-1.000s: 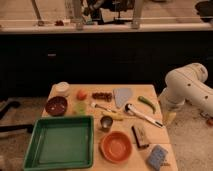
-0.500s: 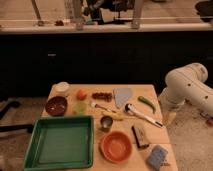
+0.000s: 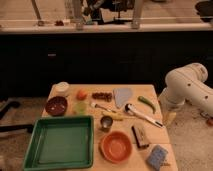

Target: Place apple in plastic cup

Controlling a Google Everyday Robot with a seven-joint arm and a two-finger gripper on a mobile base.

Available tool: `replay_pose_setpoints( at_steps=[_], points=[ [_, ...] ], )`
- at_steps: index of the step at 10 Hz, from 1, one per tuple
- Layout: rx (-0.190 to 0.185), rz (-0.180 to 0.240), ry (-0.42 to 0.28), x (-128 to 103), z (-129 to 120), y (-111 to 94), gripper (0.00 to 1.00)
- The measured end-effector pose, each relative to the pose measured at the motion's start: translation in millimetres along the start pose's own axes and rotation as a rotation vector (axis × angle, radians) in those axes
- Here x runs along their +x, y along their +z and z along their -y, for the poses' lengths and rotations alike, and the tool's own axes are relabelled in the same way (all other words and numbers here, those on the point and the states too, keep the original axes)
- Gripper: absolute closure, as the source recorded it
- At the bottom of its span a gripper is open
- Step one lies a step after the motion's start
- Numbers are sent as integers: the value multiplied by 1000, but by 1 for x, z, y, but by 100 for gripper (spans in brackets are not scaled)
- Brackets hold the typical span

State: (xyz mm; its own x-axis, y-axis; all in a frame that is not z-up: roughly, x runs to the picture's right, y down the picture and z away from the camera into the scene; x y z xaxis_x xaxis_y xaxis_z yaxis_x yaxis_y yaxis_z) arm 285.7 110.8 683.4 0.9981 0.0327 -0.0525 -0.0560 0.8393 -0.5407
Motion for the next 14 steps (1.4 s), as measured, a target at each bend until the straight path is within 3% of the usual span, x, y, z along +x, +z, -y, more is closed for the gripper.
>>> replay_pose_setpoints(
  at_steps=[12,14],
  points=[
    [1,2,-5,0,0,0,20],
    [27,39,-58,-2,7,-5,20]
  ],
)
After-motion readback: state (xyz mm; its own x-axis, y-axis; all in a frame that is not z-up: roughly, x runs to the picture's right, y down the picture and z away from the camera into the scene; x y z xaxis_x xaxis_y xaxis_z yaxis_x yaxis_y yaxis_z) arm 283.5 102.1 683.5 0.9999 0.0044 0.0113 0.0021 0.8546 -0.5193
